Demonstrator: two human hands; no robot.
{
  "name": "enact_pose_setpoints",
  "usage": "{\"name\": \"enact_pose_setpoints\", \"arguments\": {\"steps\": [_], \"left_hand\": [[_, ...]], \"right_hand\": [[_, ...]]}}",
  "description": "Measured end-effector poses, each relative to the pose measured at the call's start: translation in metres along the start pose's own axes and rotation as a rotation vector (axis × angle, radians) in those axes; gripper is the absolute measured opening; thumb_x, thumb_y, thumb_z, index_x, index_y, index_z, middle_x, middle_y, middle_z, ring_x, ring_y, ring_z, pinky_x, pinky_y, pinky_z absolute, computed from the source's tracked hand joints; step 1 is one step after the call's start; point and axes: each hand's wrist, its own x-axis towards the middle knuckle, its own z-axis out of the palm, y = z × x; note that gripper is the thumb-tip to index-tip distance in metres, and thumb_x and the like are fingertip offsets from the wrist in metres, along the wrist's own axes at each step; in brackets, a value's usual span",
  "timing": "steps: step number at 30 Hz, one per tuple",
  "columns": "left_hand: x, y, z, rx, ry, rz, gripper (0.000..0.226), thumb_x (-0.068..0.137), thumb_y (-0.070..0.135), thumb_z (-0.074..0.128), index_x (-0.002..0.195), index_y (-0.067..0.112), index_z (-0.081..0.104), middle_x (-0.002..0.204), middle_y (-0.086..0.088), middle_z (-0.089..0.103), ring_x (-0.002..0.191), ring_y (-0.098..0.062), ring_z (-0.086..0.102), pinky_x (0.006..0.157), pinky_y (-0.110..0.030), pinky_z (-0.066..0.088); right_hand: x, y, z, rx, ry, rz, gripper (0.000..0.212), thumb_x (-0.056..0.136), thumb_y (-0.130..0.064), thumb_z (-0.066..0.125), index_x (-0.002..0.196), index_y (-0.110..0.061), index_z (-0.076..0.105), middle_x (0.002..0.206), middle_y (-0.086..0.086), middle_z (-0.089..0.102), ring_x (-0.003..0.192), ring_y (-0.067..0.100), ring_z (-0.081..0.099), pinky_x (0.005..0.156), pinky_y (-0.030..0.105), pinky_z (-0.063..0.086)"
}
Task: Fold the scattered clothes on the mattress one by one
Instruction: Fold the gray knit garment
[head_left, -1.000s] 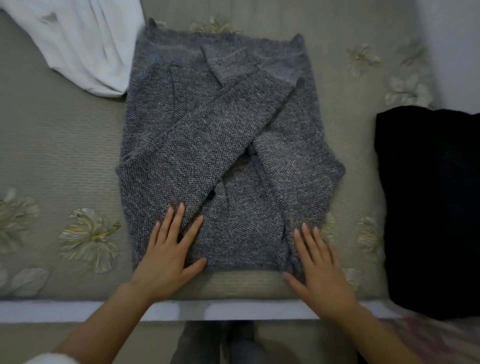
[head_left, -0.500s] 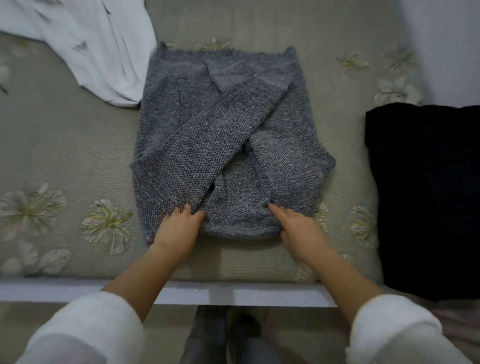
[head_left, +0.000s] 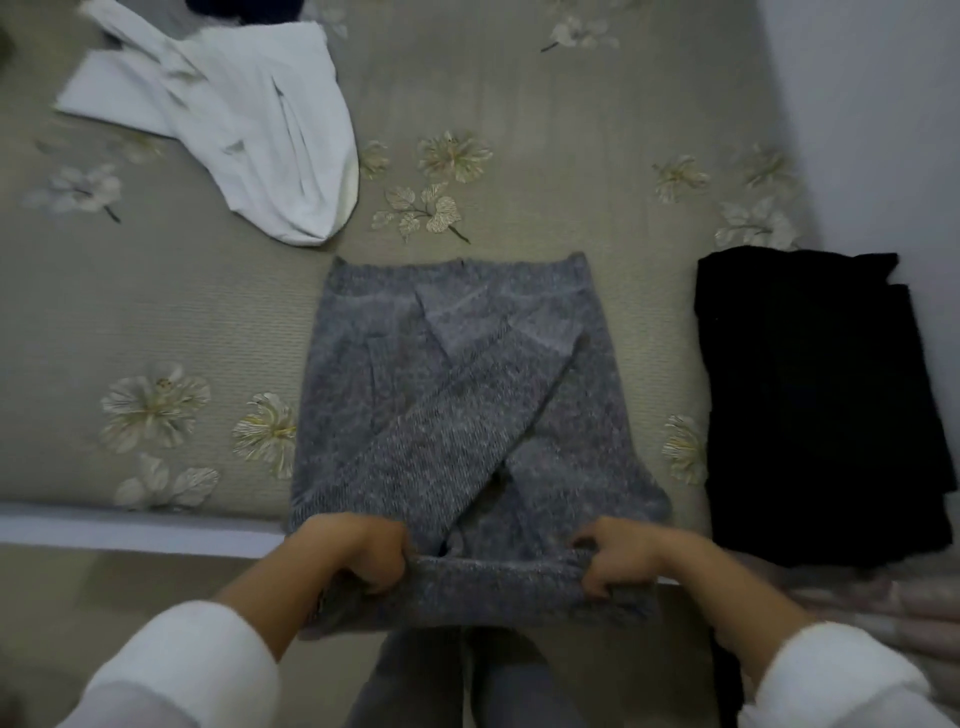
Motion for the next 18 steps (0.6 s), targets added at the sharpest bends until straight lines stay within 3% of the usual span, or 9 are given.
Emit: {"name": "enact_pose_setpoints", "arguments": {"steps": [2,4,7,9,11,14,18], "left_hand": [[-0.006,0.002,-0.008,0.009,-0.094,0.003,0.041,0.077,0.009,0.058,0.117,0.007,0.061,0.104,-0.007,0.052,0.091,-0.025,0.049,0.066,-0.029,0.041],[-0.012,0.001,-0.023,0.024,-0.099,0.02,0.04,0.076,0.01,0.06,0.116,0.005,0.062,0.103,-0.006,0.052,0.092,-0.024,0.049,0.067,-0.03,0.043],[-0.022,-0.012,-0.061,0.002,0.038,0.03,0.027,0.076,0.015,0.061,0.102,0.01,0.067,0.096,-0.002,0.055,0.093,-0.021,0.051,0.078,-0.03,0.044],[-0.027,-0.03,-0.091,-0.094,0.162,0.034,0.005,0.076,0.018,0.062,0.081,0.02,0.064,0.084,0.003,0.056,0.089,-0.02,0.053,0.075,-0.028,0.042],[-0.029,-0.048,-0.122,-0.165,0.286,0.058,0.008,0.078,0.019,0.063,0.072,0.021,0.059,0.08,0.003,0.057,0.081,-0.017,0.054,0.069,-0.028,0.04],[-0.023,-0.069,-0.164,-0.144,0.421,0.067,0.015,0.085,0.023,0.062,0.097,0.014,0.059,0.094,-0.005,0.058,0.086,-0.02,0.054,0.076,-0.032,0.041],[0.005,-0.088,-0.202,-0.164,0.648,0.039,0.033,0.09,0.029,0.062,0.12,0.02,0.055,0.116,-0.005,0.058,0.097,-0.023,0.056,0.078,-0.03,0.042]], "right_hand": [[-0.009,-0.002,-0.011,-0.054,-0.058,0.005,0.07,0.069,-0.016,0.066,0.136,-0.007,0.049,0.109,0.012,0.067,0.074,0.018,0.061,0.056,0.027,0.039],[-0.018,-0.004,-0.03,-0.086,-0.023,-0.016,0.062,0.067,-0.02,0.067,0.127,-0.007,0.056,0.104,0.005,0.063,0.084,0.02,0.06,0.061,0.027,0.037],[-0.026,-0.004,-0.071,-0.065,0.234,-0.093,0.064,0.05,-0.037,0.064,0.113,-0.025,0.061,0.095,-0.005,0.057,0.09,0.017,0.059,0.064,0.023,0.04],[-0.024,-0.003,-0.099,0.087,0.45,-0.163,0.063,0.042,-0.043,0.064,0.103,-0.028,0.061,0.092,-0.008,0.058,0.084,0.012,0.056,0.066,0.021,0.043],[-0.015,-0.005,-0.124,0.289,0.626,-0.214,0.053,0.047,-0.038,0.074,0.097,-0.026,0.061,0.084,-0.006,0.059,0.076,0.011,0.056,0.067,0.023,0.045],[0.009,-0.013,-0.154,0.521,0.837,-0.23,0.038,0.07,-0.018,0.079,0.102,-0.022,0.059,0.088,0.0,0.06,0.082,0.018,0.058,0.073,0.031,0.049],[0.048,-0.028,-0.173,0.753,0.973,-0.159,0.045,0.082,-0.031,0.073,0.12,-0.017,0.053,0.116,0.009,0.058,0.101,0.024,0.058,0.086,0.039,0.05]]}}
